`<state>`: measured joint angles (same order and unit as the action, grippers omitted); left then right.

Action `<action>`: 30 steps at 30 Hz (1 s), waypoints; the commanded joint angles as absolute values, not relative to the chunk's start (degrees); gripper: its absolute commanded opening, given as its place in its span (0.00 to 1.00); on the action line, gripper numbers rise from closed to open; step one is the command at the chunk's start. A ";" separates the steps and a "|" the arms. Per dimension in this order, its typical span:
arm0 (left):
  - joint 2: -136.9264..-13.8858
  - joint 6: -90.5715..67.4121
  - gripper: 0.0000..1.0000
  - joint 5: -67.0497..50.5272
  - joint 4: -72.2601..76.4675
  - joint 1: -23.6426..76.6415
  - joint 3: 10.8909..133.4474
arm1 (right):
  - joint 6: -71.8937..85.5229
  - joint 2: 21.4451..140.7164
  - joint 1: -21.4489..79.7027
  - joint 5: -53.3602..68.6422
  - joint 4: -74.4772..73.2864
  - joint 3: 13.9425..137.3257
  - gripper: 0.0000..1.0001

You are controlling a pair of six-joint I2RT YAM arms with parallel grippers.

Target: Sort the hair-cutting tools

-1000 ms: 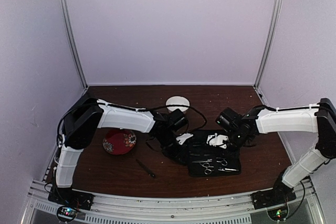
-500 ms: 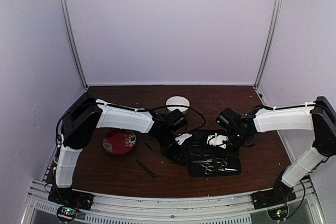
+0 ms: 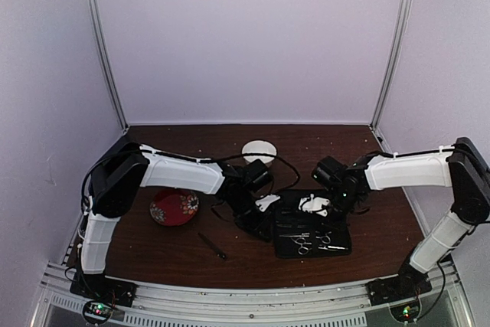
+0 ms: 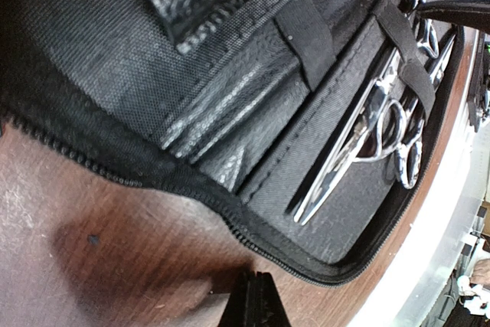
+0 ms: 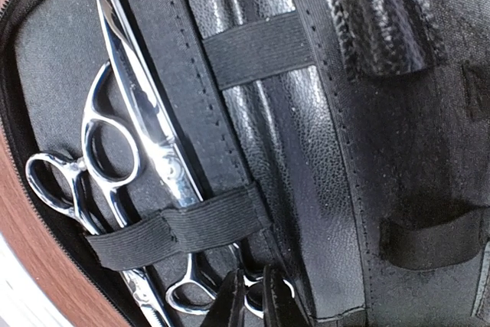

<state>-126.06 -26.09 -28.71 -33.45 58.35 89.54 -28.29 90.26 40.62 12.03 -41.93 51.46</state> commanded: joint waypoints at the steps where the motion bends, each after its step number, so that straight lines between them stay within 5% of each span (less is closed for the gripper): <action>1: -125.42 -26.28 0.00 -27.06 -32.65 58.63 89.24 | -28.23 93.06 40.89 15.67 -43.69 51.91 0.09; 20: -115.96 -19.30 0.00 -14.46 -42.79 58.54 92.07 | -27.24 82.46 39.73 14.48 -41.29 50.79 0.17; 27: -110.02 -17.30 0.37 -3.09 -49.94 57.61 93.45 | -26.69 76.48 36.37 11.49 -39.00 49.64 0.21; 30: -109.69 -14.65 0.42 -0.43 -51.23 56.88 94.10 | -26.89 74.76 36.13 9.50 -38.10 49.19 0.22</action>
